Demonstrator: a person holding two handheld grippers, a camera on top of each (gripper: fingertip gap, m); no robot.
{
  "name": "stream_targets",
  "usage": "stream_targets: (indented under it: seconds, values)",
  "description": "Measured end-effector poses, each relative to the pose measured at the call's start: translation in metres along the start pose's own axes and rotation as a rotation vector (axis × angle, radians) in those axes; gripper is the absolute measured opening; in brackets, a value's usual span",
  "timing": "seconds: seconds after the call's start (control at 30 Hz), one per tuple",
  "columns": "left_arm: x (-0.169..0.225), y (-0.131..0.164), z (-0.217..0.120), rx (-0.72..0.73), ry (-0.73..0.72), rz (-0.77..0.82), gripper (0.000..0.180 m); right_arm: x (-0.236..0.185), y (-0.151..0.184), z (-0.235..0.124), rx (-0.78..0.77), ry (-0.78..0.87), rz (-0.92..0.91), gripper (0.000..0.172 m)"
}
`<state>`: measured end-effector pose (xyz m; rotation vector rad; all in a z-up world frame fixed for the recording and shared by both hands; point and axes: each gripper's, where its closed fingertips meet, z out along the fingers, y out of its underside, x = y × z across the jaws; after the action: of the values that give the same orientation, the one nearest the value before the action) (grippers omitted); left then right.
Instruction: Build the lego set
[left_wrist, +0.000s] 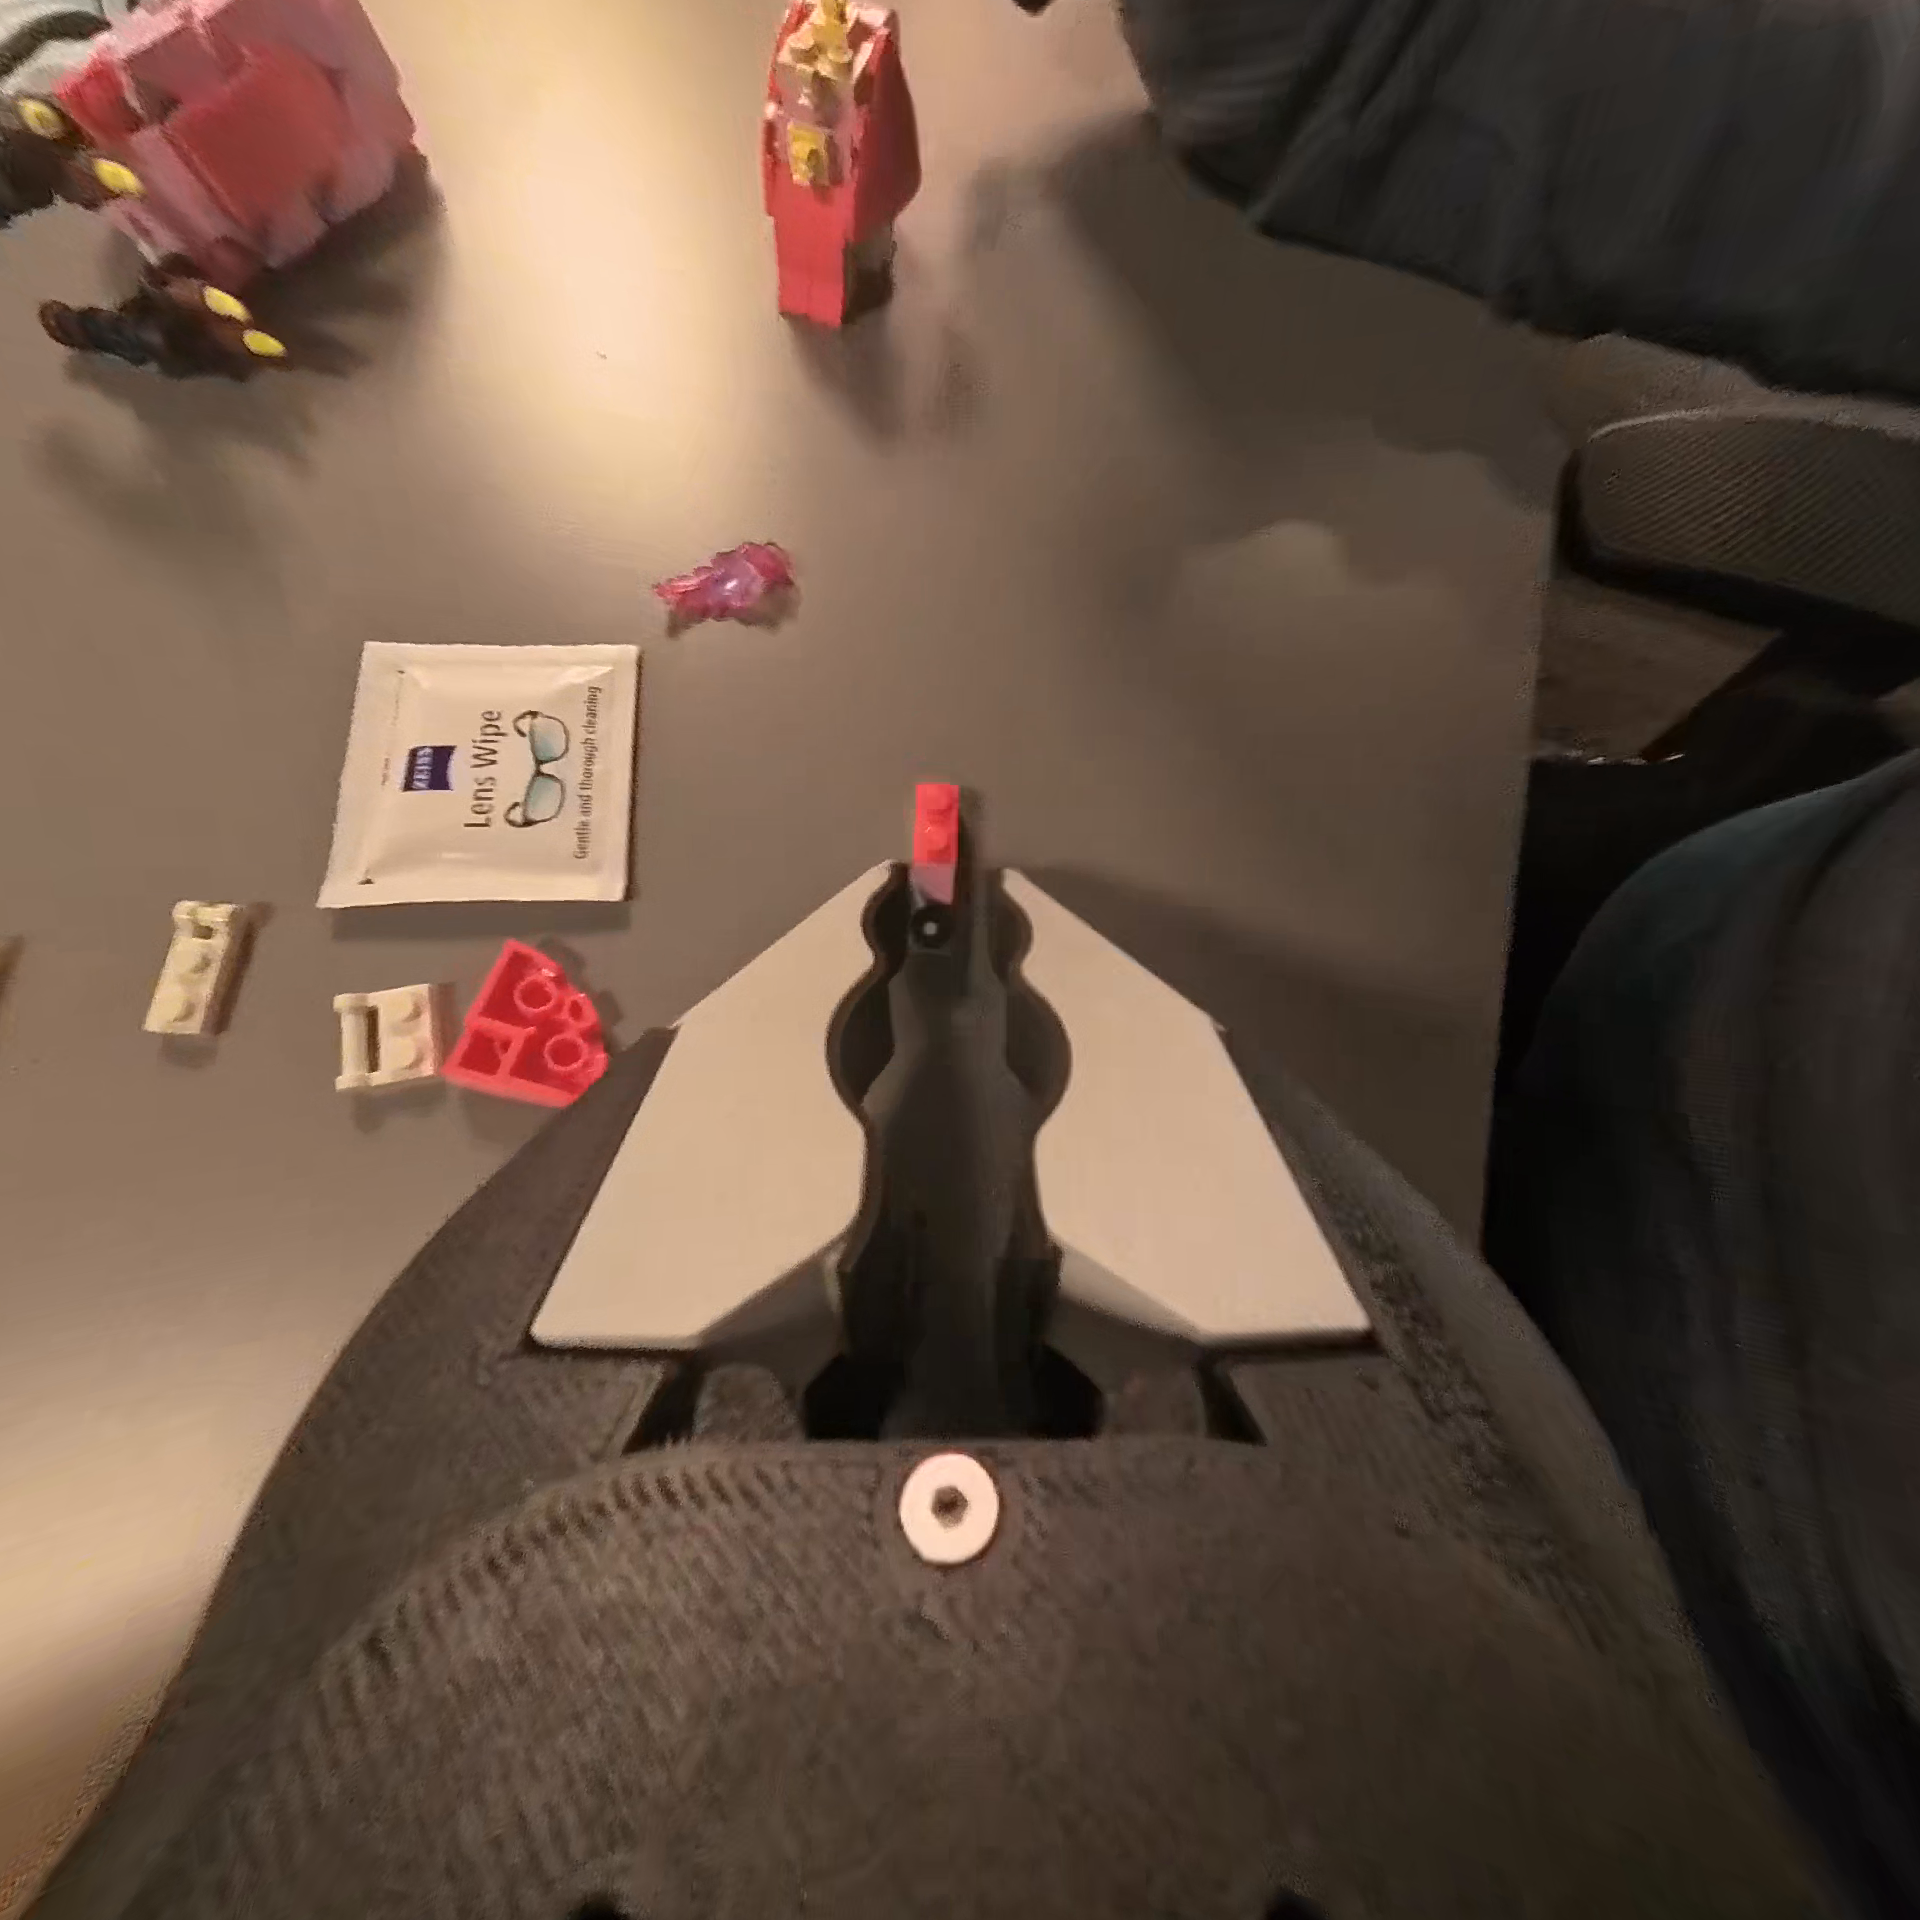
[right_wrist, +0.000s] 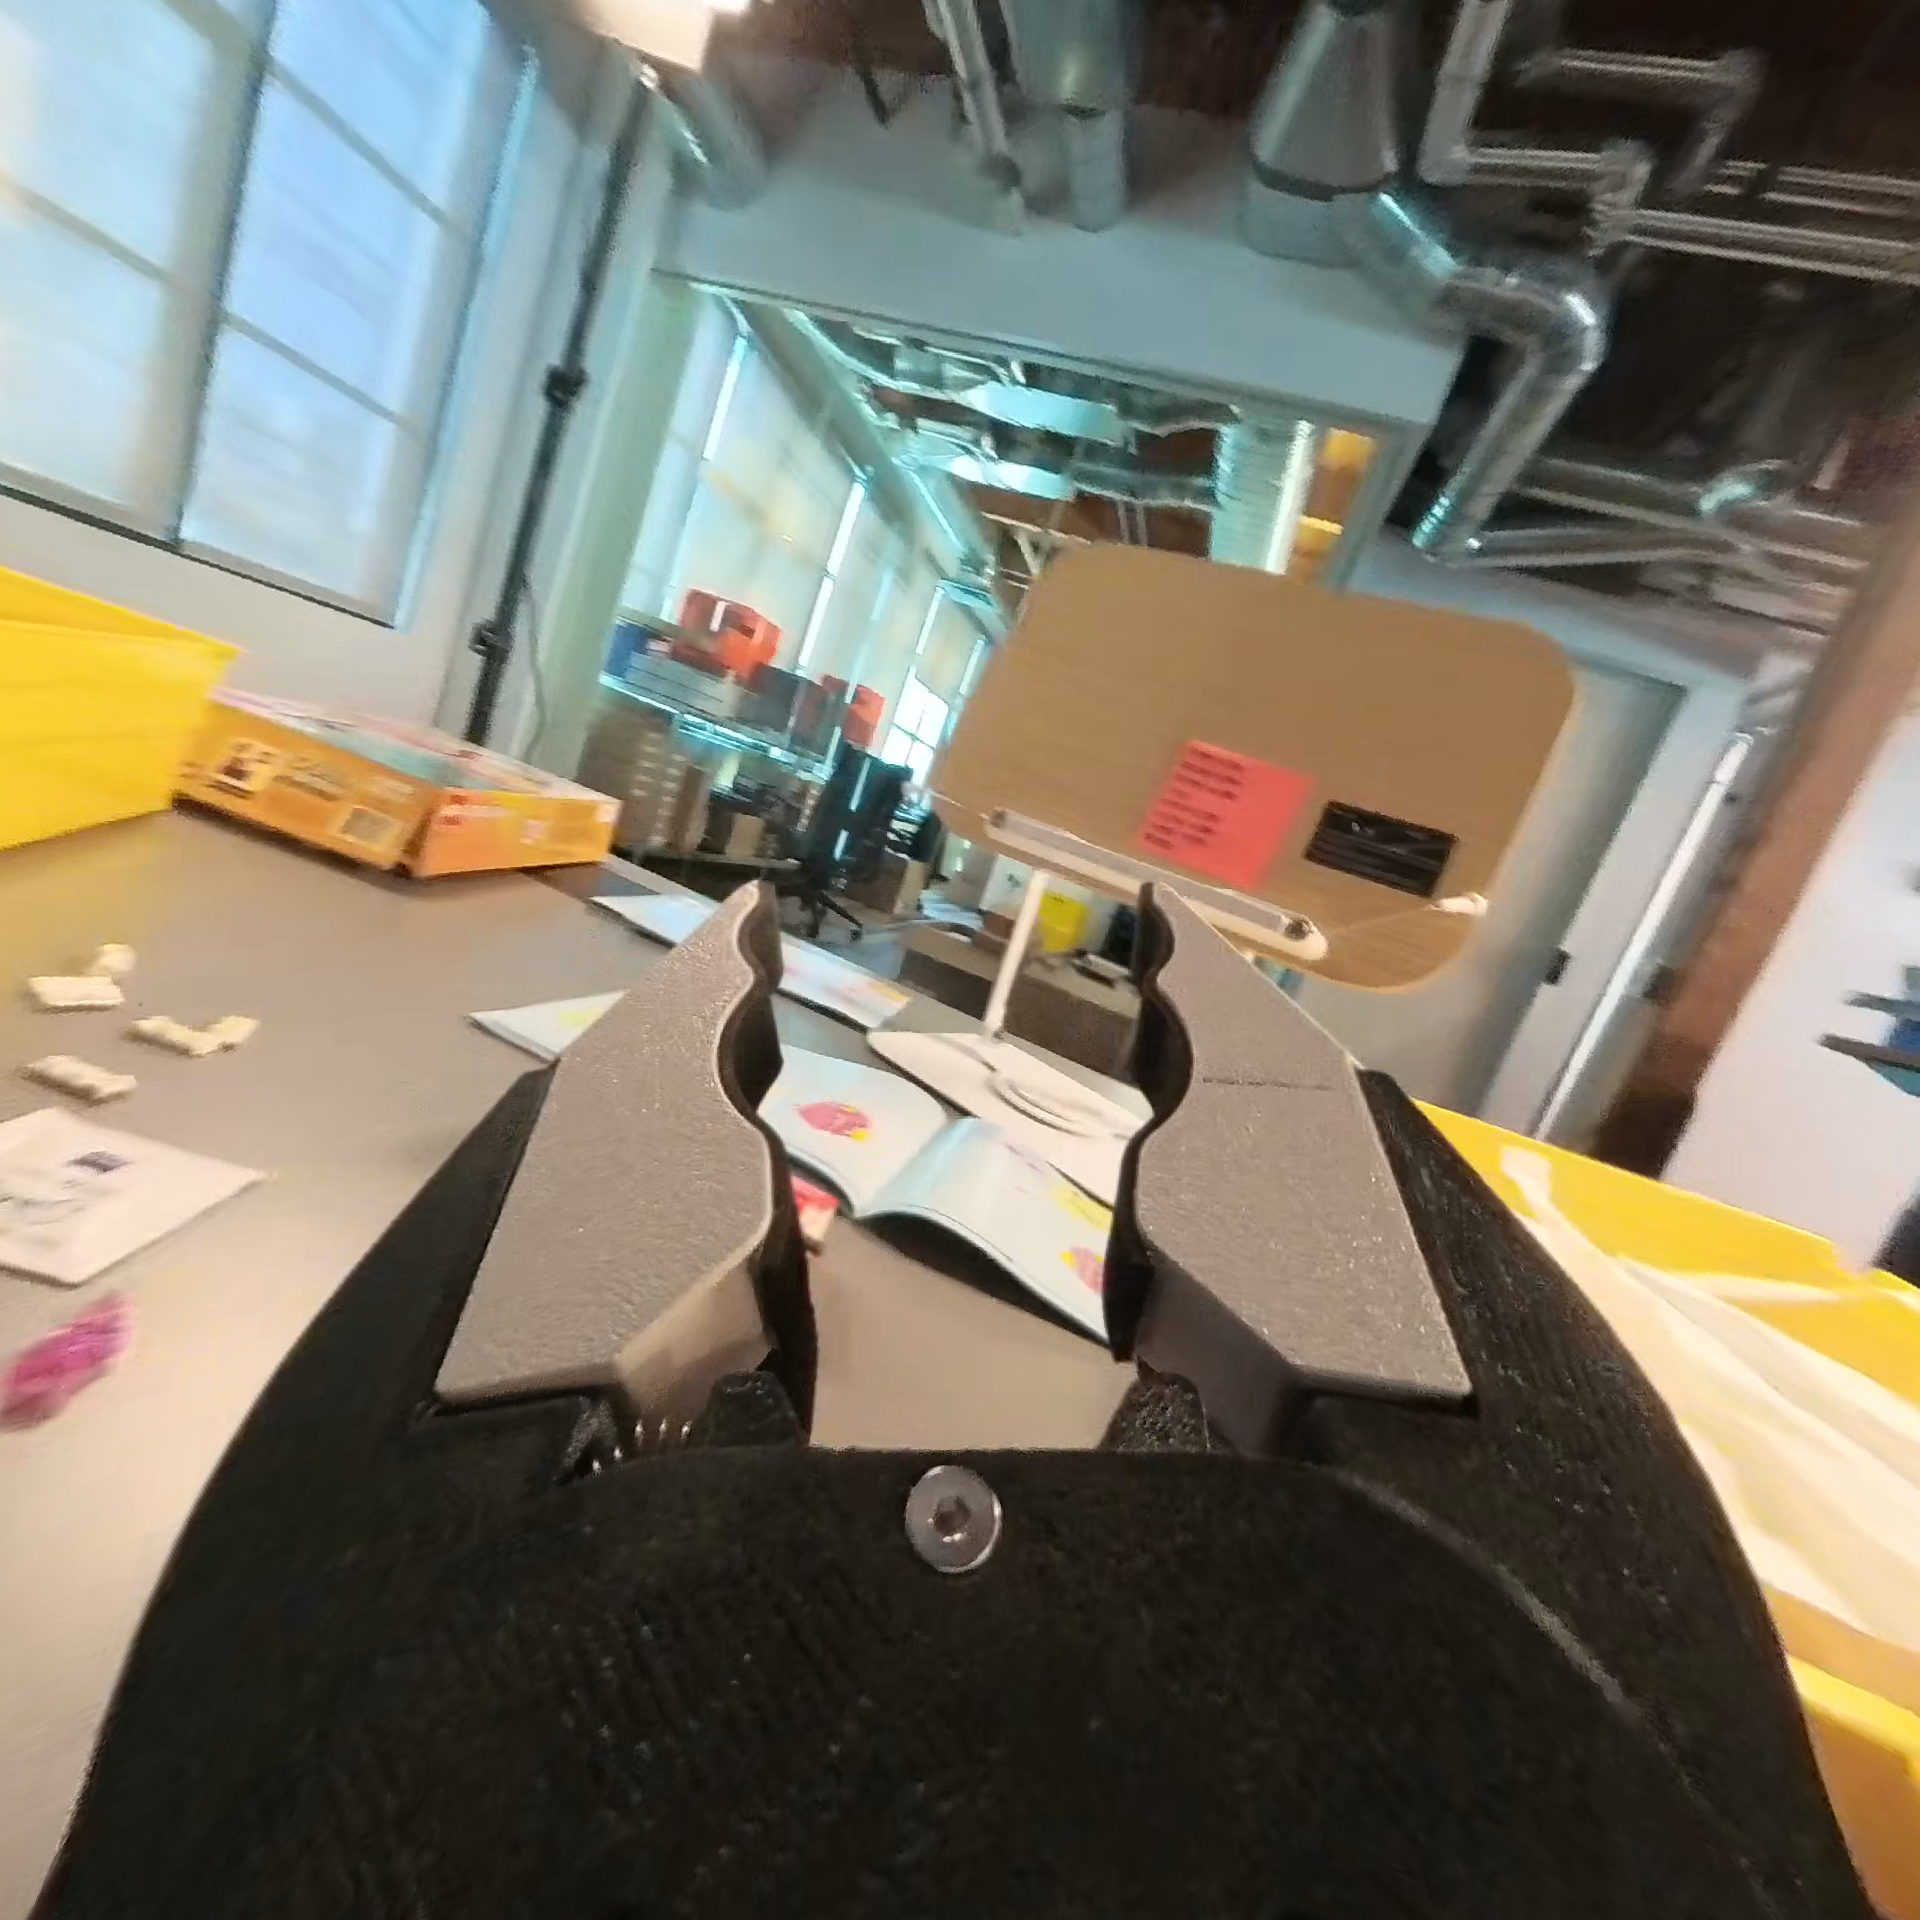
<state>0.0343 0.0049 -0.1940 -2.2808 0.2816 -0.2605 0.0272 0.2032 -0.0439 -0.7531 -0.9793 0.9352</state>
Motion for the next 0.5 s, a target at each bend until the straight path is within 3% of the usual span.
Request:
stream_targets:
  seconds: [0.13, 0.27, 0.4, 0.5]
  values:
    - [0.004, -0.001, -0.003, 0.022, 0.045, -0.041, 0.031, 0.026, 0.016, 0.01, -0.027, 0.068, 0.021, 0.065]
    - [-0.008, -0.006, -0.01, 0.082, -0.057, -0.036, 0.068, 0.048, 0.026, 0.019, -0.03, 0.134, 0.03, 0.061]
    - [-0.027, -0.042, -0.044, 0.399, -0.24, 0.016, 0.07, 0.071, 0.037, 0.03, -0.03, 0.205, 0.048, 0.051]
    - [-0.049, -0.061, -0.081, 0.663, -0.416, 0.003, 0.061, 0.075, 0.047, 0.039, -0.052, 0.192, 0.049, 0.023]
